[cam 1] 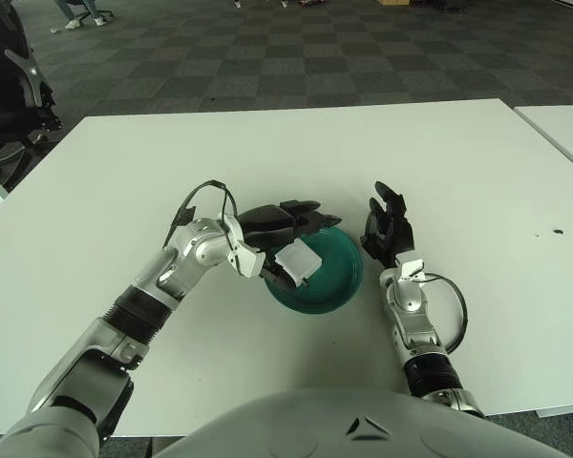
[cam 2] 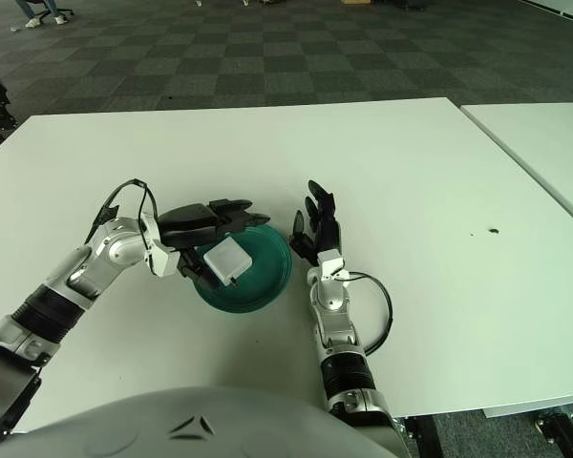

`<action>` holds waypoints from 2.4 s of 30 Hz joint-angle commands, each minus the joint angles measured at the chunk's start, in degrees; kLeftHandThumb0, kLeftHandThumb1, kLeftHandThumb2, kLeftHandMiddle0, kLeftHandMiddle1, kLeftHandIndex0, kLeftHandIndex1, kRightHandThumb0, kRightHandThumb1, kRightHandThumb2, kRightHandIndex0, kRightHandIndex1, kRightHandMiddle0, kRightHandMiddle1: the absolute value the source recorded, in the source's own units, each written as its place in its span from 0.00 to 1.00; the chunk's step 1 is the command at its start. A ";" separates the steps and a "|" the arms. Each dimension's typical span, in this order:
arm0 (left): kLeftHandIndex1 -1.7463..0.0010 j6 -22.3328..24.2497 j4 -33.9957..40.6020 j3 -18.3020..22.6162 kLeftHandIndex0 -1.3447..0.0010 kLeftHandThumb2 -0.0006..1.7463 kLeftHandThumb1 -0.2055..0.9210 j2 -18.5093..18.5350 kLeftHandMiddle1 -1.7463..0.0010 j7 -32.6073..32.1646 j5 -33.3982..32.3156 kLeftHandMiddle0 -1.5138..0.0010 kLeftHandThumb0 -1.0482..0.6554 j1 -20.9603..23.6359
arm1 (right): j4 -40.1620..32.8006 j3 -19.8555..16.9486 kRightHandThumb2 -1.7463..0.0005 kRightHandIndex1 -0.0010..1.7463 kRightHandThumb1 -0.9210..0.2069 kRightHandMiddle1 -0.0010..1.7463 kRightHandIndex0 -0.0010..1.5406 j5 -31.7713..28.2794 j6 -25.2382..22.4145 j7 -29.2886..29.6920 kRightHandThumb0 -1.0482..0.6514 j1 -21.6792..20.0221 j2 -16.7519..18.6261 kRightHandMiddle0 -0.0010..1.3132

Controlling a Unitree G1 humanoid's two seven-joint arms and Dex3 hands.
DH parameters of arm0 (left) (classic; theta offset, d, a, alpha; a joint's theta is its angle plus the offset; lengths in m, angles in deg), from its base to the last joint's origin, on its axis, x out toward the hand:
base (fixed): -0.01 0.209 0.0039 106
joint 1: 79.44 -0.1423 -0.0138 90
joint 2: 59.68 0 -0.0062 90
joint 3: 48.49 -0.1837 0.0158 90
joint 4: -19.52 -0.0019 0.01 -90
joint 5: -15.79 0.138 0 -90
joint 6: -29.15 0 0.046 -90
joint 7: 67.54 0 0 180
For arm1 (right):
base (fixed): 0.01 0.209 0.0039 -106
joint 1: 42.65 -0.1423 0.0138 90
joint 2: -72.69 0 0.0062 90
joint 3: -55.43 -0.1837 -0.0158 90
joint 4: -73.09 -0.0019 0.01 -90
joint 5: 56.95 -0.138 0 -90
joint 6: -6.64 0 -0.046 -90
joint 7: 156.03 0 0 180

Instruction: Put the charger into the plate.

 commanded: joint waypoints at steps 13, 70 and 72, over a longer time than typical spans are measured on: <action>1.00 3.52 4.06 8.76 1.00 0.26 1.00 -0.36 1.00 -4.26 -4.30 1.00 0.00 -1.87 | 6.98 0.82 0.48 0.01 0.00 0.32 0.23 0.49 -8.57 1.23 0.16 9.38 0.90 0.00; 0.98 -10.97 -24.49 23.19 0.96 0.65 1.00 -25.99 1.00 -14.22 -33.30 1.00 0.00 -29.02 | 26.82 -3.57 0.44 0.00 0.00 0.20 0.07 -2.04 14.71 -6.20 0.03 0.84 -7.72 0.00; 0.99 -15.45 -32.19 24.95 0.98 0.65 1.00 -22.91 1.00 -17.78 -25.73 1.00 0.00 -26.88 | 27.60 -3.40 0.42 0.00 0.00 0.18 0.06 -1.87 15.82 -6.30 0.02 0.25 -8.35 0.00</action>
